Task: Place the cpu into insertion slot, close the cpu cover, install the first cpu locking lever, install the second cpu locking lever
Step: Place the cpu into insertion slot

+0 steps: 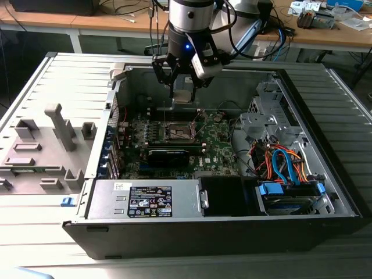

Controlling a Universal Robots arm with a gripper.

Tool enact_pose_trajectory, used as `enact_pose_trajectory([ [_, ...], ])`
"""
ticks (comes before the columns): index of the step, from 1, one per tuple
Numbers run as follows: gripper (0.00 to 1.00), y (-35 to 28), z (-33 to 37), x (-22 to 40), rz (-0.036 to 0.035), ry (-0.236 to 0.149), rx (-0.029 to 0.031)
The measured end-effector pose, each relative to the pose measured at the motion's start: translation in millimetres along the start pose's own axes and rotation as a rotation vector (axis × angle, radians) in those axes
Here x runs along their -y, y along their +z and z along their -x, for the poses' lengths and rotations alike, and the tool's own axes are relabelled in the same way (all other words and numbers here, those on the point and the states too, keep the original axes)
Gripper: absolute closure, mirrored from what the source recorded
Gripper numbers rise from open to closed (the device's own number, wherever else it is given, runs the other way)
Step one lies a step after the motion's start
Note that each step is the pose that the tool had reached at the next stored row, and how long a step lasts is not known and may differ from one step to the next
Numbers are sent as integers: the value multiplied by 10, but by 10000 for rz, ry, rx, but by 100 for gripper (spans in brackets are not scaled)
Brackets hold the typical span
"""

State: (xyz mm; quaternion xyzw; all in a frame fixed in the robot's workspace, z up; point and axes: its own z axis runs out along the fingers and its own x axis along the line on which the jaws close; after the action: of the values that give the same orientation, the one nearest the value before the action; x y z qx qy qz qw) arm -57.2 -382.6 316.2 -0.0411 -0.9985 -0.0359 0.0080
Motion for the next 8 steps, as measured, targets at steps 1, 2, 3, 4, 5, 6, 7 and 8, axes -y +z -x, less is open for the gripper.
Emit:
enact_pose_trajectory([
  [1,45,0,0,0,0,30,2],
  [2,45,1,0,0,1,70,5],
  [3,45,2,0,0,2,98,7],
  [4,45,2,0,0,3,114,9],
  [5,45,3,0,0,3,133,10],
  [6,45,3,0,0,3,151,11],
  [7,45,4,0,0,3,183,13],
  [8,45,4,0,0,4,211,15],
])
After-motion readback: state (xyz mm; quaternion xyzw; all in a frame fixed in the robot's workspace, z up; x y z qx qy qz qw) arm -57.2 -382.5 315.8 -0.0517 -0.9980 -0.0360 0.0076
